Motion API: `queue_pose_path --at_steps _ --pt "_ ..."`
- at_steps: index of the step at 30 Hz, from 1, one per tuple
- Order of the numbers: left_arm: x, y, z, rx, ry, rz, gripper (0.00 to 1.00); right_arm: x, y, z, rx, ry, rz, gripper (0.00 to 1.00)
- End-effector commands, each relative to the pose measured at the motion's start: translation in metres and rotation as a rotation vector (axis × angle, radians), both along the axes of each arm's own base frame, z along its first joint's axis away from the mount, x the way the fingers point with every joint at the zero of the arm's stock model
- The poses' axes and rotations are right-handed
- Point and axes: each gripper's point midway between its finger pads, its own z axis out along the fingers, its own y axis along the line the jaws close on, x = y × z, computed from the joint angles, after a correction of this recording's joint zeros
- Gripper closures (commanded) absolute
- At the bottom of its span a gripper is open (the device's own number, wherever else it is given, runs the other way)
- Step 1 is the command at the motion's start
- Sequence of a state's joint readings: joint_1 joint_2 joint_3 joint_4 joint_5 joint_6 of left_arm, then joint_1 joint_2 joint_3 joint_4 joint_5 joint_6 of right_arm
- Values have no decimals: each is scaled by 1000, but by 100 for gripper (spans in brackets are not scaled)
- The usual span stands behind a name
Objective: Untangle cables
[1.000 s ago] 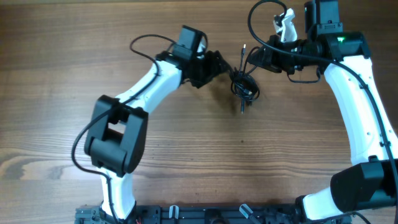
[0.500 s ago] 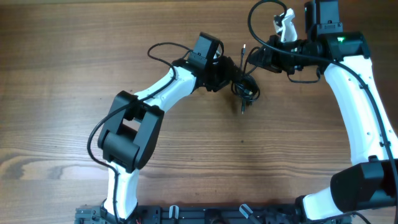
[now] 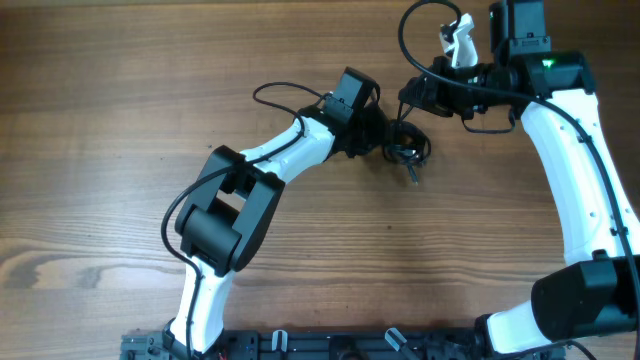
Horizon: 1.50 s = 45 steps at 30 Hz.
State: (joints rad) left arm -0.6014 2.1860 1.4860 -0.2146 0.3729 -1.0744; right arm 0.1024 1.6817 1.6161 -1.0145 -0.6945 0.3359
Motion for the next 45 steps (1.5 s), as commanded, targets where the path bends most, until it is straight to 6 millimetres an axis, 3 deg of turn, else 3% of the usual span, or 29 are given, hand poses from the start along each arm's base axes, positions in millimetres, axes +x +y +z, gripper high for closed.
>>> queue_pose_path --at_steps 1,6,10,14,17,20,23,28,31,33,36,39,42,45 --pt "13 6 -8 18 -14 64 96 0 3 12 11 -43 18 96" --pt "11 14 -14 46 2 56 96 13 -6 19 38 -68 -36 96" --pt "3 28 -24 98 47 42 96 33 -28 43 149 -134 -91 96" --pt "-3 42 -32 146 71 15 96 45 -65 73 290 -209 -126 96" --pt "-6 51 -36 174 79 -12 96 55 -106 76 285 -238 -227 96" --pt "-10 56 -38 198 76 -52 96 64 -155 62 174 -238 -390 96" --pt "-14 56 -39 203 64 -109 96 65 -207 32 -43 -176 -591 96" --pt "-23 58 -41 221 64 -174 96 40 -279 -7 -442 -42 -865 96" --pt "-30 63 -44 249 62 -230 96 23 -308 -20 -596 27 -965 96" --pt "-33 66 -46 265 61 -262 96 21 -309 -27 -615 53 -959 96" --pt "-37 70 -48 281 55 -305 96 27 -292 -38 -576 56 -818 89" --pt "-41 64 -44 238 34 -376 96 36 -251 -39 -437 -9 -564 65" --pt "-47 45 -31 125 -36 -509 96 37 -207 -26 -269 -110 -324 39" --pt "-49 31 -12 18 -102 -586 96 33 -174 -11 -107 -161 -201 35"
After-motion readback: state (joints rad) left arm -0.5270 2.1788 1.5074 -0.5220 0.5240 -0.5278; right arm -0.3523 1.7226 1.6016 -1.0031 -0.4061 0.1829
